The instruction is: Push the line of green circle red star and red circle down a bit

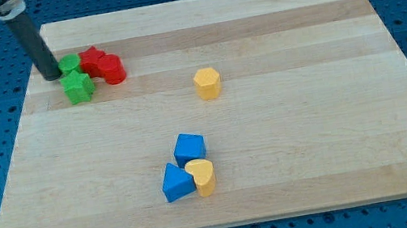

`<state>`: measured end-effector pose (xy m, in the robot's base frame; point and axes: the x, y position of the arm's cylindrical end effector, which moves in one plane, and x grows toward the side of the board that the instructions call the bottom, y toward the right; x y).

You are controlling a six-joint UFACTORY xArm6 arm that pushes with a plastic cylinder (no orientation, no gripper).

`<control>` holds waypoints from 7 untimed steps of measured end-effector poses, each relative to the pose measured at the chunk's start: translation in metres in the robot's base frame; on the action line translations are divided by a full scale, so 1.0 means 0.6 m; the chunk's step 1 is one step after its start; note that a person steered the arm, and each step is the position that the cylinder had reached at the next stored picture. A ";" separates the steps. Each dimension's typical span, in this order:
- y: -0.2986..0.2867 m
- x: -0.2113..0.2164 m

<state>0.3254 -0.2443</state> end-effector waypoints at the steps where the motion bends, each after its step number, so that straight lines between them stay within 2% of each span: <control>1: 0.053 -0.023; 3: 0.142 -0.027; 5: 0.228 -0.077; 6: 0.243 -0.081; 7: 0.219 -0.075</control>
<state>0.2804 -0.1132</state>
